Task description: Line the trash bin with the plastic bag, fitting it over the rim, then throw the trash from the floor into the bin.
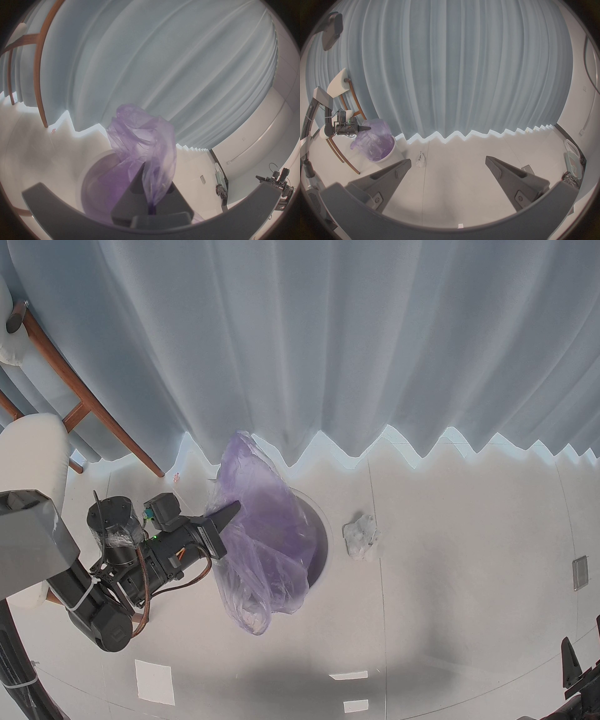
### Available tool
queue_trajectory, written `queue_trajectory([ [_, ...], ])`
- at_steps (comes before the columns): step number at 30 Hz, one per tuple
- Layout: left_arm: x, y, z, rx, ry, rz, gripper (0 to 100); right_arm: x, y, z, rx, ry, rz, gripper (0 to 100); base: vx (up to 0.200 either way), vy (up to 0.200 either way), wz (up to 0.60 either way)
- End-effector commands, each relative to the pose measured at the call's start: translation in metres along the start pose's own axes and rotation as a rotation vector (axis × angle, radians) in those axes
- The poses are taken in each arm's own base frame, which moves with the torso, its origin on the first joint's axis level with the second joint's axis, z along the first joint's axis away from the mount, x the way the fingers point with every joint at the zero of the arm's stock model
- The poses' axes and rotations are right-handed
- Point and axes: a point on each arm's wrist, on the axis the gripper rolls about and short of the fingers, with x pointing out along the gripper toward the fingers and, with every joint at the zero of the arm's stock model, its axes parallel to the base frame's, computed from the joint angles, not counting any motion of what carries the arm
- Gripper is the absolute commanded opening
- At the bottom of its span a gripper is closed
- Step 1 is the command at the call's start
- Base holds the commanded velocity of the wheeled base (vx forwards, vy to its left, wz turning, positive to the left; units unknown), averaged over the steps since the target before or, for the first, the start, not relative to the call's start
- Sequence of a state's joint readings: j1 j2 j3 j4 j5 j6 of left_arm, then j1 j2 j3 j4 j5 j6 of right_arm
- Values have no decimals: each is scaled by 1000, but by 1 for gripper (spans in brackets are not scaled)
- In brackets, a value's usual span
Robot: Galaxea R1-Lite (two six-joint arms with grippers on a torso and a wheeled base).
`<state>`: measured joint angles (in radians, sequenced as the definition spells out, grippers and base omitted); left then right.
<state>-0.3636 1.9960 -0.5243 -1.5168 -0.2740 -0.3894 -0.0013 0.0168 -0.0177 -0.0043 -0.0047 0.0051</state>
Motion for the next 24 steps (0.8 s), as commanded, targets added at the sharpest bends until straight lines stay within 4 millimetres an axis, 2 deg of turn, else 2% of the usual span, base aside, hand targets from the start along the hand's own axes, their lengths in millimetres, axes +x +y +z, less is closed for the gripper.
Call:
queue_trajectory([
  [1,0,-4,-7,-6,24,-11,0,0,0,-5,-2,1,0,100,0,0,0],
  [17,-15,-18,5,1,13,-30,0,0,0,-5,-2,1,1,100,0,0,0],
  [24,-29,-23,13,8,4,-45,0,0,0,-5,-1,1,0,100,0,0,0],
])
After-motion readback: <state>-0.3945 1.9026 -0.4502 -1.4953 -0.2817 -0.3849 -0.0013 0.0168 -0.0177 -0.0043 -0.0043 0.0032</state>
